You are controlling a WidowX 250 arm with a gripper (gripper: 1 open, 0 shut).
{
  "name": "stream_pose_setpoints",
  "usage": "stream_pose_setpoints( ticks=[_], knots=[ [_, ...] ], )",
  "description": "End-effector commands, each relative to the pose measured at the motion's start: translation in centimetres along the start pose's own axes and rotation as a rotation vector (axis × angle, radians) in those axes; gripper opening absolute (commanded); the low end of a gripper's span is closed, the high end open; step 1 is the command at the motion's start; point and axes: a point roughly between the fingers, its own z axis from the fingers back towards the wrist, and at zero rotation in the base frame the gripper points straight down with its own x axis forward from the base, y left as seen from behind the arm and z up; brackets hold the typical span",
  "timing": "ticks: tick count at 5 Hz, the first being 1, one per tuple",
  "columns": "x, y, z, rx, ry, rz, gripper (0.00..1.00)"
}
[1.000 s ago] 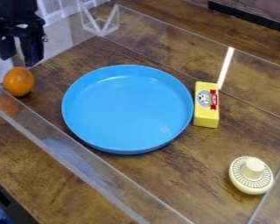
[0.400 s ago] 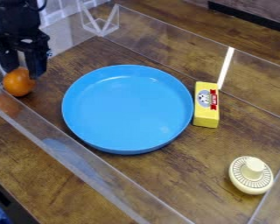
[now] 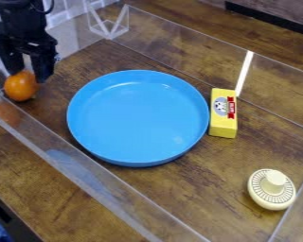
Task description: Put the orange ball in the blue tray
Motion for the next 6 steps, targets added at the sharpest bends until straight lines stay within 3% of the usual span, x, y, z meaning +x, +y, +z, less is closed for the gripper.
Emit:
stream_pose_setpoints(
  ticks=[1, 4, 5, 6],
  knots=[
    [0.1, -0.9, -0.4, -0.001, 0.002, -0.018, 1.00],
    [0.3, -1.1, -2.0, 0.001, 0.015, -0.024, 1.00],
    [0.3, -1.4, -2.1, -0.004, 0.015, -0.028, 0.00],
    [0.4, -1.4, -2.2, -0.010, 0.014, -0.028, 0.00]
  ],
)
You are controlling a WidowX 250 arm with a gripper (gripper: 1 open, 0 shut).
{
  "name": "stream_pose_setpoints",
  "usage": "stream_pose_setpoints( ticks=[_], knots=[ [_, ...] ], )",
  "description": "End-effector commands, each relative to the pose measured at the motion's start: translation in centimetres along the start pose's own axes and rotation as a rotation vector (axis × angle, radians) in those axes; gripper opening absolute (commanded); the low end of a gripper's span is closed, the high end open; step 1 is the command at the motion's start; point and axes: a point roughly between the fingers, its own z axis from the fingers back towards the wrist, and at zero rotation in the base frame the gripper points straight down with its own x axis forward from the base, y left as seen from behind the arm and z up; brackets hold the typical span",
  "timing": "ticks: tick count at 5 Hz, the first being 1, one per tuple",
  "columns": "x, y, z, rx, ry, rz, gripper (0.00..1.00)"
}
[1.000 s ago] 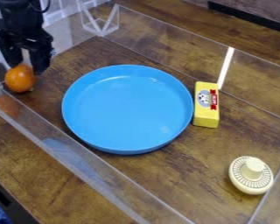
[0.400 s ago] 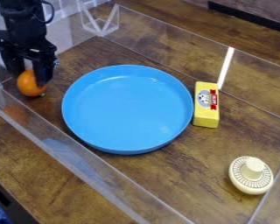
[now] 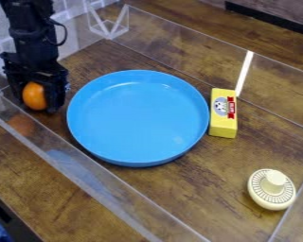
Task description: Put the orange ball in the blue tray
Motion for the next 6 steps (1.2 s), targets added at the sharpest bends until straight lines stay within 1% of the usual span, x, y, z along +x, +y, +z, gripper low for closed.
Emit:
stream_pose_setpoints(
  ticks=[1, 3, 6],
  knots=[
    [0.9, -0.3, 1.9, 0.015, -0.051, -0.014, 0.00],
    [1.0, -0.7, 3.1, 0.018, -0.058, -0.021, 0.00],
    [1.2, -0.8, 3.6, 0.011, -0.060, -0.033, 0.00]
  ],
)
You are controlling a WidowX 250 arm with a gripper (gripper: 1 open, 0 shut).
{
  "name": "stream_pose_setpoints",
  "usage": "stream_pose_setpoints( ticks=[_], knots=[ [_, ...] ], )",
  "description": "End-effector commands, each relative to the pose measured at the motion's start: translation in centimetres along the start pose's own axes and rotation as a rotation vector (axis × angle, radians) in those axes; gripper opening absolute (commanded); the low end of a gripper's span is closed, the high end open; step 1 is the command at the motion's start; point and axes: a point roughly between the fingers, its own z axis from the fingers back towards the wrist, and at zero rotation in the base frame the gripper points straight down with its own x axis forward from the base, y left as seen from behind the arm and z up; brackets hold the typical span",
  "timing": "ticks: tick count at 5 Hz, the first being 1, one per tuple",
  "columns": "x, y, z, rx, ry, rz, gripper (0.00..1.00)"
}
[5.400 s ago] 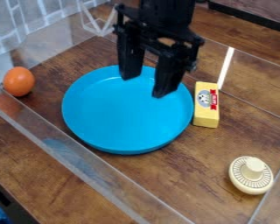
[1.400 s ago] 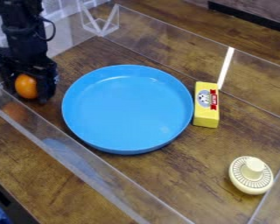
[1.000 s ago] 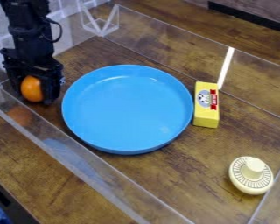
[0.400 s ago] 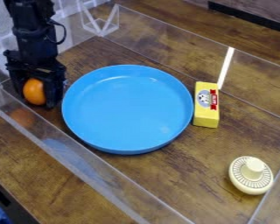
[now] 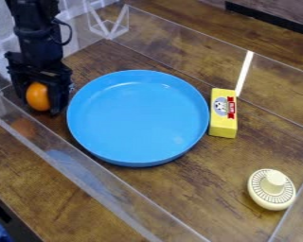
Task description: Put the orange ball in the blue tray
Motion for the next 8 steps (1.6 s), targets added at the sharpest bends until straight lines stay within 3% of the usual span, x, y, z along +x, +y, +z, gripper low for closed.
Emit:
stream_pose_setpoints(
  ticks=[1, 4, 8],
  knots=[
    [1.5, -0.1, 3.4, 0.027, -0.108, -0.017, 0.00],
    [1.6, -0.3, 4.2, 0.021, -0.111, -0.026, 0.00],
    [1.2, -1.1, 6.9, 0.022, -0.123, -0.037, 0.00]
  ],
)
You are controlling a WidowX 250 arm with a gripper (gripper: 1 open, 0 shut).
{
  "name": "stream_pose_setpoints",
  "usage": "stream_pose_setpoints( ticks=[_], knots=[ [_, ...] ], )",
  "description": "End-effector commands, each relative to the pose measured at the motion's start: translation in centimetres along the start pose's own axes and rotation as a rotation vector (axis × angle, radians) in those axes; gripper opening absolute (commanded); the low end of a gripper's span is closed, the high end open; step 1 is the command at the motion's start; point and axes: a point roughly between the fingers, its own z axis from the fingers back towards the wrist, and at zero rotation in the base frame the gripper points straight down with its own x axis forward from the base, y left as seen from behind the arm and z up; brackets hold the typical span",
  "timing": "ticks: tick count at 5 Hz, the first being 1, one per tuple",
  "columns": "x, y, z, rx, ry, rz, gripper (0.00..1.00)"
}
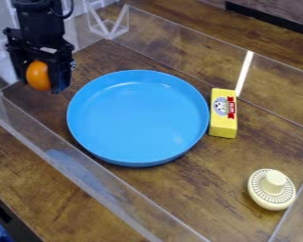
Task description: Put the orange ball in the blue tray
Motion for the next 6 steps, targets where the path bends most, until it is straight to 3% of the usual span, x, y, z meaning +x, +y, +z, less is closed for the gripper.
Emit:
stream_pose_setpoints(
  ticks=[1, 4, 6],
  knots=[
    [1.2, -0.7, 3.8, 0.024, -0.108, -0.029, 0.00],
    [1.1, -1.8, 5.1, 0.008, -0.116, -0.063, 0.00],
    [1.2, -5.5, 5.9, -0.027, -0.127, -0.129, 0.00]
  ],
)
